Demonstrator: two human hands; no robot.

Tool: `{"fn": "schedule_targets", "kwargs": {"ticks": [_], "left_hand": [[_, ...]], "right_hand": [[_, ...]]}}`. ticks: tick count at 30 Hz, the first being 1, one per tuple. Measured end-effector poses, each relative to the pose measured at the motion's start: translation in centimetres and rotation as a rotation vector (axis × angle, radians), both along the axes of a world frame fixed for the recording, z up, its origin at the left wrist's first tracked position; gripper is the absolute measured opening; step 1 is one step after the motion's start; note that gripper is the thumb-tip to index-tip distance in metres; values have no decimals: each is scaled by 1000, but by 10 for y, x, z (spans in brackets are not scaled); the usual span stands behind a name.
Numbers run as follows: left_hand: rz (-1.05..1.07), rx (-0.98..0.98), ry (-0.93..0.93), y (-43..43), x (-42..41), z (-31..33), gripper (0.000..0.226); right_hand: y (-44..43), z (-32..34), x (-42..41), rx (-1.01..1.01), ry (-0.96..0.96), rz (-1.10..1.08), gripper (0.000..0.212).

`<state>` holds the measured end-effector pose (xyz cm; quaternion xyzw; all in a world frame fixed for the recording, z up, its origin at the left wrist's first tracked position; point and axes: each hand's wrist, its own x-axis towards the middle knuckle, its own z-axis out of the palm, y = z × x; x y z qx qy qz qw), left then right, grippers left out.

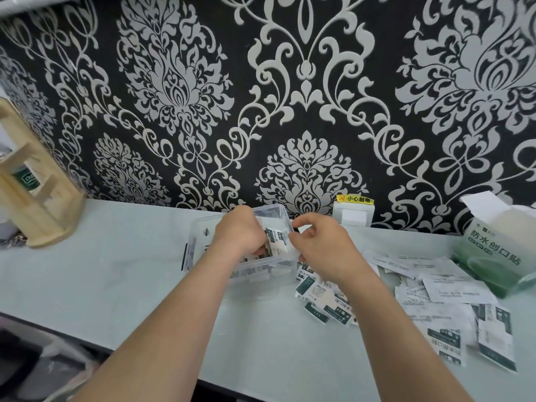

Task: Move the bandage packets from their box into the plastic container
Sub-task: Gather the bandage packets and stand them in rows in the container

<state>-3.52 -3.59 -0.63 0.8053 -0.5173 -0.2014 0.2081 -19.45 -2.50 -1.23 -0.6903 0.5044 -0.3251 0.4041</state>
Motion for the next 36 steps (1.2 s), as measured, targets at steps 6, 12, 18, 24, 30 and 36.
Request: {"fn": "schedule_targets", "kwargs": {"ticks": [6,12,18,24,30,36], "left_hand": [[-97,0,-217,1,-6,-2,10],[-169,-64,-377,-2,-11,-3,19],[-176,-64,-395,0,-14,-2,15],[-151,-130,-370,6,-9,2,20],[-314,-81,-241,26,-13,13,20],[-357,-468,247,70,-48,41,23]], "right_hand": [[0,0,-1,-9,-11,9,11],[-1,-2,-2,-18,-2,20,20],[-3,-3,-2,-25,5,16,24],[-2,0,-5,-21,5,26,23],[-3,7,-21,-22,21,16,18],[-1,12,-67,16,298,94,22]]}}
